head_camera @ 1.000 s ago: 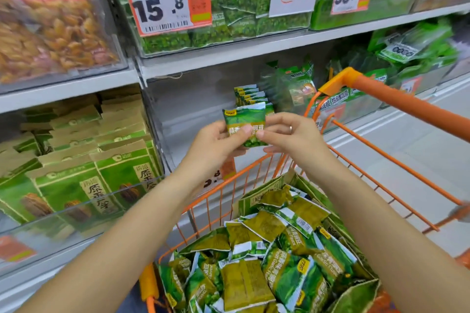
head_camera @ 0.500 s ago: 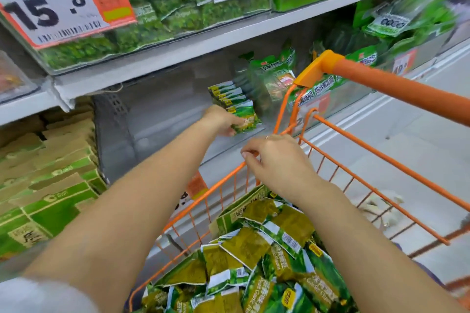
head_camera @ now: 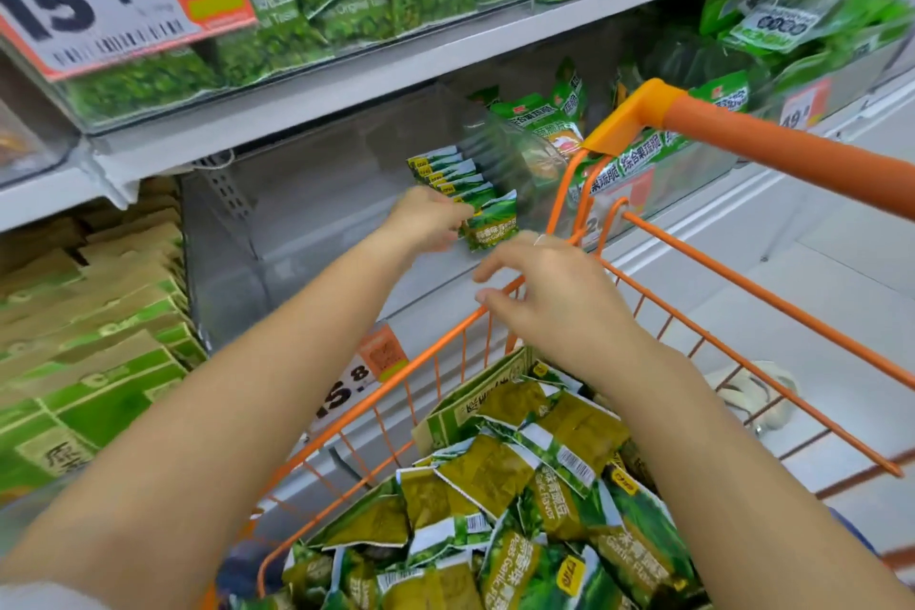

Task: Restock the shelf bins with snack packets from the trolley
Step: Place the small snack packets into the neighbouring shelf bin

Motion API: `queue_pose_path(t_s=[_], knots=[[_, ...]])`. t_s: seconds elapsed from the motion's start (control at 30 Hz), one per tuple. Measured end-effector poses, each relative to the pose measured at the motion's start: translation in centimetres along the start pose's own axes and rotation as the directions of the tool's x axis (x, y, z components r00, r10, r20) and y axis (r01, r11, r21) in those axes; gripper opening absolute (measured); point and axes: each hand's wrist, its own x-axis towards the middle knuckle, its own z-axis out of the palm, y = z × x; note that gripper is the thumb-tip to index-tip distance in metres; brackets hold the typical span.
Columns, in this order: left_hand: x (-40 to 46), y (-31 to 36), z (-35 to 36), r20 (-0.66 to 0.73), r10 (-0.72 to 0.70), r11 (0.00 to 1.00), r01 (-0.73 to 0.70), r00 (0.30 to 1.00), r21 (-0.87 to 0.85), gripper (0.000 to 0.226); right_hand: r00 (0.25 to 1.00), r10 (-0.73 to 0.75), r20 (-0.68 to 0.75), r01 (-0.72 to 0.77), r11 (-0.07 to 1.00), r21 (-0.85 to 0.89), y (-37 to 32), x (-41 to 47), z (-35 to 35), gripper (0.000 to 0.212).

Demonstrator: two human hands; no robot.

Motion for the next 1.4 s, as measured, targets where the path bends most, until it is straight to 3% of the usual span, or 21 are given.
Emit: queue_pose_path(t_s=[0.07,0.1,0.17,0.27,0.33,0.4,0.53,0.63,0.77,0.83,0.9,0.93,1.07,1.27,1.33,1.4], knots=[[-3.1,0.3,-1.2,-0.016,0.129,0.992,-0.129,0.992,-0.008,0.004,0.999,0.045,0.022,-0.046,0.996,0.082,-0.6,0.0,-1.1,0.011],[-4.7,-0.1,-1.6,0.000,0.186,0.982,-0.186,0.982,-0.008,0.006,0.993,0.073,0.088,-0.080,0.994,0.074,-0.9,-0.1,-1.5,0.017],[-7.6,-1.6,-1.8,0.022,0.273,0.962,-0.273,0.962,0.023,0.014,0.947,0.121,0.298,-0.098,0.991,-0.092,-0.9,-0.7,-1.8,0.025],[-9.7,-3.9,-1.6,-0.100,0.416,0.885,-0.377,0.904,0.275,0.006,0.760,0.232,0.606,-0.002,0.935,-0.356,-0.5,-1.6,-0.8,0.047],[-9.8,-4.0,-1.5,-0.196,0.502,0.824,-0.396,0.842,0.406,0.005,0.621,0.279,0.733,0.000,0.935,-0.356,-0.2,-2.0,0.4,0.063],[-9.8,-3.9,-1.3,-0.199,0.563,0.775,-0.429,0.802,0.464,0.009,0.575,0.283,0.768,0.022,0.933,-0.360,-0.2,-2.1,1.6,0.070],[-9.8,-4.4,-1.0,-0.131,0.607,0.702,-0.453,0.783,0.549,0.013,0.717,0.184,0.672,0.079,0.937,-0.340,0.6,-1.7,1.8,0.040],[-9.8,-4.5,-1.2,-0.139,0.638,0.719,-0.521,0.757,0.460,0.011,0.792,0.101,0.602,-0.139,0.990,0.018,1.0,-1.2,-0.3,0.014],[-10.7,-4.1,-1.6,-0.143,0.579,0.808,-0.588,0.803,-0.035,0.014,0.871,0.161,0.464,-0.394,0.791,0.467,0.4,-0.8,-1.9,0.013],[-11.3,-4.0,-1.9,-0.121,0.593,0.788,-0.605,0.796,-0.119,0.025,0.892,0.174,0.416,-0.408,0.708,0.577,0.4,-0.5,-1.7,0.047],[-11.5,-4.1,-2.1,-0.098,0.594,0.779,-0.601,0.799,-0.178,0.023,0.902,0.226,0.367,-0.418,0.667,0.617,0.3,-0.4,-1.5,0.077],[-11.6,-4.1,-2.2,-0.102,0.589,0.776,-0.596,0.802,-0.207,0.017,0.906,0.233,0.355,-0.416,0.652,0.634,0.4,-0.4,-1.4,0.078],[-11.5,-4.1,-2.2,-0.196,0.576,0.767,-0.608,0.794,-0.204,0.016,0.928,0.081,0.364,-0.324,0.659,0.679,-0.5,-1.0,-1.6,0.041],[-11.4,-4.1,-2.0,-0.250,0.519,0.785,-0.571,0.818,-0.239,0.013,0.958,0.087,0.273,-0.264,0.637,0.724,-0.3,-1.0,-1.5,0.019],[-11.6,-4.0,-1.9,-0.256,0.517,0.781,-0.572,0.817,-0.251,0.012,0.960,0.143,0.239,-0.274,0.640,0.717,0.1,-0.7,-1.1,0.028],[-11.9,-3.9,-2.1,-0.230,0.524,0.771,-0.571,0.820,-0.281,0.007,0.955,0.217,0.200,-0.294,0.644,0.706,0.4,-0.5,-0.7,0.051]])
